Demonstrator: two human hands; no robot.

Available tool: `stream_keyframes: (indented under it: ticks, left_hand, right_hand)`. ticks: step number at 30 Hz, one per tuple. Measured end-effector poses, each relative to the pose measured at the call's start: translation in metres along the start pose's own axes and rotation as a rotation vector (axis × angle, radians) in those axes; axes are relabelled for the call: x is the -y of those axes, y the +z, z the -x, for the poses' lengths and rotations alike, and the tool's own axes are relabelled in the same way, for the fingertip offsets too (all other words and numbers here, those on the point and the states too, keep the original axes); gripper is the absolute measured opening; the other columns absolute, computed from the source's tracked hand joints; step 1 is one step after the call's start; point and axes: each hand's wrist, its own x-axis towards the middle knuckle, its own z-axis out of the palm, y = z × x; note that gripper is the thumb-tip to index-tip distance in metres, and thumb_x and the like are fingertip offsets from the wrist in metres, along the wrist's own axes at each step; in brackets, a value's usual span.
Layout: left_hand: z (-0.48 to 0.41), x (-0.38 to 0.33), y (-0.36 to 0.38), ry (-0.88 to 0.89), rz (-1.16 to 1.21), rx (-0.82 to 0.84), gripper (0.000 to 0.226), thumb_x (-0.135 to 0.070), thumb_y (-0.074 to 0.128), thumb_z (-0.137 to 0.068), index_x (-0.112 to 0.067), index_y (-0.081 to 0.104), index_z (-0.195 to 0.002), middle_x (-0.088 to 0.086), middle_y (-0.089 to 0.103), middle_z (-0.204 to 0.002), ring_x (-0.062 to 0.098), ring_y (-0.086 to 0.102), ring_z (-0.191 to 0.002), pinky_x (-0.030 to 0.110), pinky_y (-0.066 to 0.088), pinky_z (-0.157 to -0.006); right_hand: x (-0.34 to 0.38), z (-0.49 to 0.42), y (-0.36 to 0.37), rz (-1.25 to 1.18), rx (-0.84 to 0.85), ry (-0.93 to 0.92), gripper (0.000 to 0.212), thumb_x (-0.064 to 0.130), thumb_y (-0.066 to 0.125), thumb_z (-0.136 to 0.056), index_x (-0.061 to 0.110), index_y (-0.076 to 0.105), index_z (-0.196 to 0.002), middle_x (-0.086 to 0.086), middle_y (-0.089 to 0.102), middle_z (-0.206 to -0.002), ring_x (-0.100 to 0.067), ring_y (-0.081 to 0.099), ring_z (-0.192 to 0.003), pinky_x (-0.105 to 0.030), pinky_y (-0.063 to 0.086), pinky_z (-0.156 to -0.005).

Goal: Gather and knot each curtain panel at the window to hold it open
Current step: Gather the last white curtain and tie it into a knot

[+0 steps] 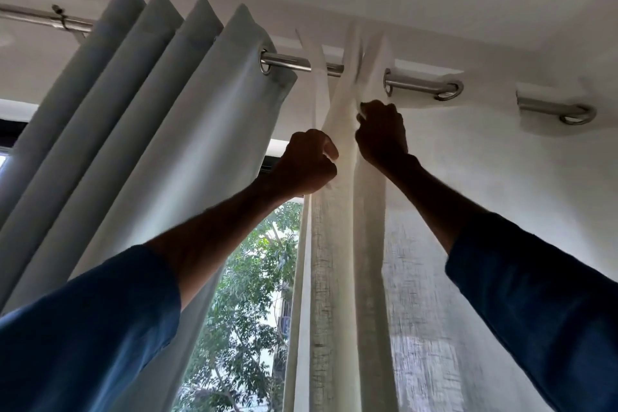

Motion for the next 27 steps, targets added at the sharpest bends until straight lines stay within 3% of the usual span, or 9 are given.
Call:
stream_keyframes:
  ticks: [4, 7, 10, 14, 17, 19, 21, 24, 27]
  left_hand:
    - [0.001, -0.004, 0.013, 0.053, -0.016, -0.053, 0.026, -0.006, 0.061, -0.08, -0.013, 0.072, -0.103, 0.002, 0.066, -0.114, 0.012, 0.059, -0.104, 0.002, 0.034, -0.073]
    - [0.008, -0.008, 0.023, 0.074, 0.016, -0.062, 0.028, -0.005, 0.063, -0.078, -0.012, 0.07, -0.104, 0.001, 0.069, -0.109, 0.008, 0.06, -0.089, -0.005, 0.034, -0.065]
    - [0.023, -0.012, 0.027, 0.093, 0.043, -0.066, 0.029, -0.003, 0.059, -0.08, -0.014, 0.069, -0.105, -0.001, 0.069, -0.106, -0.002, 0.052, -0.075, -0.006, 0.033, -0.064]
    - [0.042, -0.018, 0.028, 0.122, 0.057, -0.008, 0.029, 0.0, 0.058, -0.084, -0.012, 0.069, -0.108, -0.008, 0.066, -0.103, -0.008, 0.05, -0.07, -0.009, 0.031, -0.066]
    - [0.052, -0.023, 0.03, 0.11, 0.044, 0.112, 0.027, 0.002, 0.056, -0.085, -0.009, 0.072, -0.104, -0.006, 0.068, -0.101, -0.005, 0.055, -0.075, -0.007, 0.036, -0.066]
    - [0.06, -0.023, 0.032, 0.07, 0.048, 0.173, 0.024, -0.001, 0.053, -0.083, -0.006, 0.072, -0.095, 0.003, 0.073, -0.097, 0.007, 0.064, -0.082, 0.008, 0.05, -0.069]
    - [0.07, -0.024, 0.034, 0.018, 0.058, 0.222, 0.021, -0.003, 0.049, -0.082, -0.002, 0.07, -0.083, 0.01, 0.072, -0.083, 0.019, 0.069, -0.079, 0.036, 0.059, -0.07]
    - [0.087, -0.03, 0.035, -0.103, 0.129, 0.232, 0.031, -0.008, 0.047, -0.09, 0.001, 0.055, -0.062, 0.008, 0.056, -0.056, 0.017, 0.054, -0.052, 0.032, 0.045, -0.052]
    - [0.097, -0.037, 0.042, -0.266, 0.203, 0.226, 0.053, -0.033, 0.048, -0.1, -0.007, 0.047, -0.054, 0.003, 0.045, -0.047, 0.014, 0.043, -0.043, 0.025, 0.033, -0.05]
  right_hand:
    - [-0.024, 0.04, -0.013, 0.018, 0.013, -0.059, 0.014, -0.002, 0.051, -0.093, 0.004, 0.059, -0.082, -0.012, 0.063, -0.09, -0.03, 0.058, -0.088, -0.034, 0.042, -0.071]
    - [-0.029, 0.078, -0.019, -0.007, 0.041, 0.001, 0.034, -0.005, 0.057, -0.075, 0.011, 0.034, -0.054, 0.002, 0.038, -0.053, -0.011, 0.037, -0.049, -0.028, 0.034, -0.048]
    - [-0.039, 0.111, -0.019, -0.059, 0.098, 0.07, 0.023, -0.002, 0.06, -0.065, 0.001, 0.04, -0.054, -0.005, 0.033, -0.044, -0.012, 0.029, -0.039, -0.025, 0.031, -0.044]
    - [-0.037, 0.151, -0.018, -0.071, 0.096, 0.097, 0.009, 0.008, 0.069, -0.075, 0.001, 0.066, -0.07, -0.009, 0.068, -0.061, -0.017, 0.062, -0.049, -0.034, 0.055, -0.049]
    - [-0.027, 0.176, -0.018, -0.096, 0.037, 0.011, 0.008, 0.017, 0.073, -0.081, 0.011, 0.076, -0.085, -0.003, 0.075, -0.078, -0.017, 0.069, -0.063, -0.037, 0.059, -0.061]
    - [-0.019, 0.189, -0.018, -0.124, 0.053, -0.054, 0.01, 0.021, 0.074, -0.083, 0.017, 0.077, -0.092, 0.005, 0.075, -0.083, -0.011, 0.067, -0.066, -0.032, 0.058, -0.065]
    - [-0.015, 0.202, -0.019, -0.146, 0.085, -0.072, 0.012, 0.019, 0.075, -0.084, 0.018, 0.077, -0.096, 0.006, 0.074, -0.085, -0.008, 0.066, -0.069, -0.026, 0.056, -0.066]
    - [-0.013, 0.219, -0.021, -0.179, 0.097, -0.089, 0.01, 0.016, 0.074, -0.084, 0.015, 0.076, -0.094, 0.005, 0.073, -0.083, -0.01, 0.067, -0.07, -0.027, 0.055, -0.067]
    - [-0.012, 0.229, -0.025, -0.216, 0.126, -0.106, 0.009, 0.015, 0.075, -0.084, 0.014, 0.074, -0.093, 0.005, 0.072, -0.083, -0.009, 0.066, -0.071, -0.034, 0.057, -0.068]
